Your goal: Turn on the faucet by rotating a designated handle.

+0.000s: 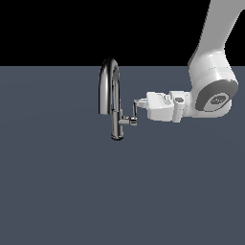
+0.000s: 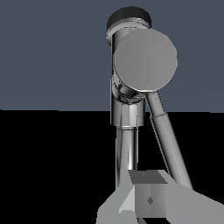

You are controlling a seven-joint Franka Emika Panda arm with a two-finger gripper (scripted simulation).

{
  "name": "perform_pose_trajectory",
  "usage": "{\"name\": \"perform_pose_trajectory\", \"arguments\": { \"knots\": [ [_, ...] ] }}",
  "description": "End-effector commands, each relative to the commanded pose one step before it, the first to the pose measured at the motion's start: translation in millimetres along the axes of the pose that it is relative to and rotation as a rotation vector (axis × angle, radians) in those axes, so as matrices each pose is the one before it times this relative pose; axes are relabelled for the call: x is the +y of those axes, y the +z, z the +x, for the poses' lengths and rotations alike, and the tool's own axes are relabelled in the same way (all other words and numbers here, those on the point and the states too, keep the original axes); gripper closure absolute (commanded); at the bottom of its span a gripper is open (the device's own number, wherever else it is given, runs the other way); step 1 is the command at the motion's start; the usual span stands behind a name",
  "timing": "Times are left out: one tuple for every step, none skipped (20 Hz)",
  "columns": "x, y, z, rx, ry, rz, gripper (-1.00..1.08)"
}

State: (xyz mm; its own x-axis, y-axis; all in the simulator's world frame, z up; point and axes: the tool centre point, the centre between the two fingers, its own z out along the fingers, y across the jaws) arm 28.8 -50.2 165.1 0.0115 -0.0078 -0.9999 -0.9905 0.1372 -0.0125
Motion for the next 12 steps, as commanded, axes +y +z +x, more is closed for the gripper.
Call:
{"name": "perform_pose_trajectory", "arguments": {
  "knots": [
    [10.47, 3.34, -2.75, -0.0063, 0.00209, -0.01061, 1.08],
    [3.07, -0.02, -0.37, 0.0, 0.0, 0.0, 1.08],
    [3.1, -0.03, -0.37, 0.0, 0.0, 0.0, 1.08],
    [0.0, 0.0, 0.0, 0.0, 0.0, 0.0, 1.08],
    [-5.71, -5.8, 1.26, 0.00758, -0.00338, 0.01339, 1.08],
    [3.82, 0.34, 2.43, -0.00048, 0.0002, -0.00083, 1.08],
    [3.86, 0.34, 2.45, -0.00048, 0.0002, -0.00083, 1.08],
    [3.89, 0.39, 2.49, -0.00053, 0.00022, -0.00093, 1.08],
    [3.93, 0.39, 2.51, -0.00053, 0.00022, -0.00093, 1.08],
    [3.96, 0.34, 2.53, -0.00047, 0.0002, -0.00083, 1.08],
    [4.0, 0.39, 2.56, -0.00053, 0.00022, -0.00093, 1.08],
    [4.03, 0.39, 2.59, -0.00053, 0.00022, -0.00093, 1.08]
  ]
}}
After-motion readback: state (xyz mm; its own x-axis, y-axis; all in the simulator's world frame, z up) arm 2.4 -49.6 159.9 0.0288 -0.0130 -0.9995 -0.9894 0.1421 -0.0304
